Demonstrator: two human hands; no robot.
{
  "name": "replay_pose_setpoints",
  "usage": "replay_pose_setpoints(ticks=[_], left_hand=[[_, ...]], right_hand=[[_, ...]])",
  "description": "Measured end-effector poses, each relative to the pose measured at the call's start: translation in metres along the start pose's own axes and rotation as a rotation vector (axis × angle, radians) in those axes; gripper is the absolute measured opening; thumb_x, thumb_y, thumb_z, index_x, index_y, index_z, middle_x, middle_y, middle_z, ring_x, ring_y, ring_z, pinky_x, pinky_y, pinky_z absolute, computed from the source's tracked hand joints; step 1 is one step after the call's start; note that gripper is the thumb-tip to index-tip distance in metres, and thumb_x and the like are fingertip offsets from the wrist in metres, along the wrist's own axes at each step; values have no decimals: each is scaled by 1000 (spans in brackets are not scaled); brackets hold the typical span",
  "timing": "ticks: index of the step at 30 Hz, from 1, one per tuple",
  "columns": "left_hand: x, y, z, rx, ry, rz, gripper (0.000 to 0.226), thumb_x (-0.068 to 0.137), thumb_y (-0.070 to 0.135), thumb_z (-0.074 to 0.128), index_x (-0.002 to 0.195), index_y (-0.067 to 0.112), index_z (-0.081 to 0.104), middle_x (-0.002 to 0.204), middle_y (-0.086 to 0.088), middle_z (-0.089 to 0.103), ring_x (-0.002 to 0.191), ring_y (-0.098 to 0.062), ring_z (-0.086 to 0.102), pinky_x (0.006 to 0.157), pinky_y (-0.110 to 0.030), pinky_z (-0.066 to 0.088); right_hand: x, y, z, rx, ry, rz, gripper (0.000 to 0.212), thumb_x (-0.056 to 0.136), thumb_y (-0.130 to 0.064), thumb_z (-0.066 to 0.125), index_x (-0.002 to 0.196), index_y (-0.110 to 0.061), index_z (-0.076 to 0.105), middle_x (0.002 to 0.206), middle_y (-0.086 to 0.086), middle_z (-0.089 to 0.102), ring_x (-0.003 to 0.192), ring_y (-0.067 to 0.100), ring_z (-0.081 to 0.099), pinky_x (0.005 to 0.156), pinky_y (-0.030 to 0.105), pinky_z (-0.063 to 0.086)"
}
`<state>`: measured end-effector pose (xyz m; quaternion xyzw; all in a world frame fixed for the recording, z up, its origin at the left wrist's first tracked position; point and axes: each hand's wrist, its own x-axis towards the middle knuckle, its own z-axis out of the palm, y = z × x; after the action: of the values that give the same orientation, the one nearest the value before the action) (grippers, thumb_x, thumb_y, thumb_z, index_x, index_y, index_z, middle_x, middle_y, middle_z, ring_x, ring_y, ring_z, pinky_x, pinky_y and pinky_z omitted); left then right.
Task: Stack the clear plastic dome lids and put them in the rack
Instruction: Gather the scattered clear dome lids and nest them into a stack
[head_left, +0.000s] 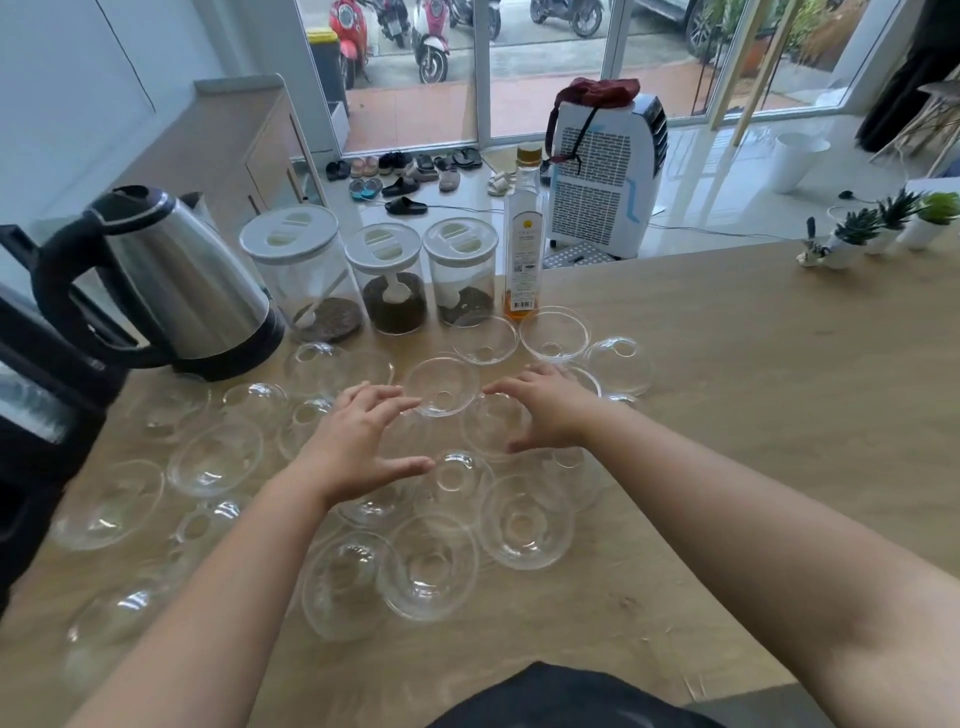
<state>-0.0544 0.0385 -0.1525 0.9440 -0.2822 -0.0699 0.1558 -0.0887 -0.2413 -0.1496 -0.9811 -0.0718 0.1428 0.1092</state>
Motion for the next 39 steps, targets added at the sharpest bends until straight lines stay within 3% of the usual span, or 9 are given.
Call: replay_pose_setpoints(ticks=[6, 12, 17, 20, 26, 32, 35, 39], left_hand=[[-36, -7, 0, 107, -113, -74, 118, 45, 104, 24, 144, 41, 39, 155, 10, 31, 147, -23, 11, 121, -43, 14], [-55, -8, -5, 115, -204, -124, 123, 44, 103, 26, 150, 42, 28, 158, 13, 24, 149, -22, 1, 122, -44, 10], [-58, -19, -12, 93, -248, -107, 117, 50, 92, 56, 150, 53, 9, 156, 12, 28, 148, -22, 5, 121, -45, 16], [-55, -21, -16, 124, -270, -88, 121, 48, 88, 63, 148, 56, 2, 154, 10, 31, 147, -23, 7, 120, -46, 15], [-49, -14, -18, 216, -297, -31, 125, 46, 82, 68, 149, 54, 2, 145, 8, 39, 146, -26, 10, 120, -48, 6], [-43, -11, -21, 244, -228, -2, 125, 51, 78, 71, 154, 34, 17, 143, 7, 37, 138, -22, 22, 118, -37, 20], [-48, -12, -29, 14, -137, -74, 120, 52, 73, 74, 153, 32, 24, 140, 10, 39, 133, -15, 29, 115, -36, 29], [-55, -8, -32, -760, 3, -202, 121, 46, 70, 83, 149, 34, 32, 137, 14, 48, 125, -10, 48, 105, -33, 43]], right_hand=[[0, -7, 7, 48, 19, 47, 89, 61, -55, 82, 136, -44, 34, 142, 2, 51, 148, 27, 1, 116, 49, -3], [-5, -5, 9, 146, 47, 48, 85, 60, -55, 82, 130, -47, 35, 141, -11, 50, 146, 23, 5, 113, 45, 1], [-11, -4, 5, 290, 156, 47, 84, 58, -55, 83, 130, -49, 40, 139, -10, 51, 145, 20, 13, 116, 42, 7], [-17, -1, 6, 451, 156, 58, 87, 52, -59, 82, 127, -53, 39, 140, -10, 50, 142, 23, 23, 116, 49, 21], [-29, -8, 9, 506, 201, 63, 85, 60, -42, 89, 133, -43, 45, 128, -10, 51, 136, 18, 25, 109, 36, 24], [-33, -10, 10, 524, 241, 21, 85, 59, -44, 89, 131, -46, 44, 120, -22, 46, 136, 18, 26, 113, 41, 27], [-38, -12, 6, 550, 278, -17, 85, 59, -45, 89, 131, -46, 44, 122, -23, 46, 133, 14, 31, 109, 37, 30], [-41, -20, -5, 657, 319, -67, 84, 59, -43, 89, 130, -46, 45, 131, -11, 51, 129, 8, 41, 107, 32, 34]])
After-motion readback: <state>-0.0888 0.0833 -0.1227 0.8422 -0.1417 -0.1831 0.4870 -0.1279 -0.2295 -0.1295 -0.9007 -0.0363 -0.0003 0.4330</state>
